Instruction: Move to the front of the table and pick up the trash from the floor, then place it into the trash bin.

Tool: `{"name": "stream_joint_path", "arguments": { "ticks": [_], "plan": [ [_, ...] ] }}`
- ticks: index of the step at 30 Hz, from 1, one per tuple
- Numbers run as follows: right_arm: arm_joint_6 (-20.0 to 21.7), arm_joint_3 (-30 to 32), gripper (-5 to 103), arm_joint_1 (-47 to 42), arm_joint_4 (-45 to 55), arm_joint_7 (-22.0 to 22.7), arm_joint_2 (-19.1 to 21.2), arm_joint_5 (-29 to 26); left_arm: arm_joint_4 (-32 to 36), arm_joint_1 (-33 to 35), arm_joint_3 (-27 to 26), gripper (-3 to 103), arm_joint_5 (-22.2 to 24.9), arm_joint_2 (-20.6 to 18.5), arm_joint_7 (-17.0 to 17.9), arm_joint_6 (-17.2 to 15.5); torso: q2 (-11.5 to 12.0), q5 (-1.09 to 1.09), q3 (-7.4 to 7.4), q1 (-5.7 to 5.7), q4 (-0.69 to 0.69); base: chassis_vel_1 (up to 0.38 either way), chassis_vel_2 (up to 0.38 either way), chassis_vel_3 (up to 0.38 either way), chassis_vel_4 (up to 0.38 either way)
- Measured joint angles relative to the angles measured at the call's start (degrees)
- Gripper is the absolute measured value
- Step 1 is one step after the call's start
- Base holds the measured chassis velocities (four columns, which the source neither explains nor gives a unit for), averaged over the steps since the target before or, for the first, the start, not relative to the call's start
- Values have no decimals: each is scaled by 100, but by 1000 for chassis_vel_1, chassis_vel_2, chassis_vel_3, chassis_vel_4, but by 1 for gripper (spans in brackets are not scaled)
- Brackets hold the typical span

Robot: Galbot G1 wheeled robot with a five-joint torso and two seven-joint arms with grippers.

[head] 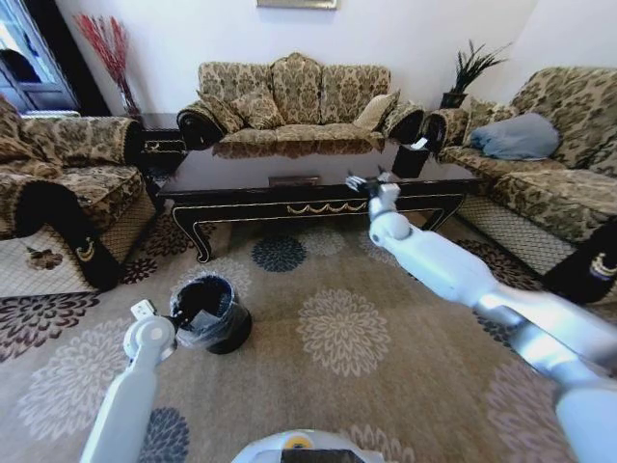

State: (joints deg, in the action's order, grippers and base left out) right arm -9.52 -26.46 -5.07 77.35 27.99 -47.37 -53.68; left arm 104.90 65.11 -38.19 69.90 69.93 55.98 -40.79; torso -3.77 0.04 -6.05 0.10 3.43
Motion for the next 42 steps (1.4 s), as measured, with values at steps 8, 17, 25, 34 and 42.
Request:
{"name": "stream_joint_path", "arguments": {
  "ticks": [8, 17, 25, 34, 42],
  "plan": [
    [0, 828, 100, -1086, 531, -14, 628, 297, -486, -175, 218, 2, -412, 221, -279, 151, 0, -2, 0, -1, 1, 0, 0, 0, 0],
    [-33, 1280, 100, -1923, 671, -115, 767, 618, -659, -216, 472, 6, -1112, 328, -748, 406, 0, -4, 0, -1, 0, 0, 0, 0, 0],
    [-92, 1685, 100, -2365, 819, -201, 839, 696, -202, 66, 422, 28, -1503, 247, -1077, 694, 0, -5, 0, -1, 0, 0, 0, 0, 0],
    [-106, 2595, 100, -3034, 1226, -253, 1027, 699, 1171, 966, 24, 67, -1655, -182, -958, 667, -1, -5, 1, -1, 4, 0, 0, 0, 0],
    [-105, 3536, 100, -4003, 2010, -290, 1174, 691, 1967, 1695, -659, 93, -2516, -213, -1813, 1417, -1, -5, 0, -1, -5, 0, 0, 0, 0]
  ]
}}
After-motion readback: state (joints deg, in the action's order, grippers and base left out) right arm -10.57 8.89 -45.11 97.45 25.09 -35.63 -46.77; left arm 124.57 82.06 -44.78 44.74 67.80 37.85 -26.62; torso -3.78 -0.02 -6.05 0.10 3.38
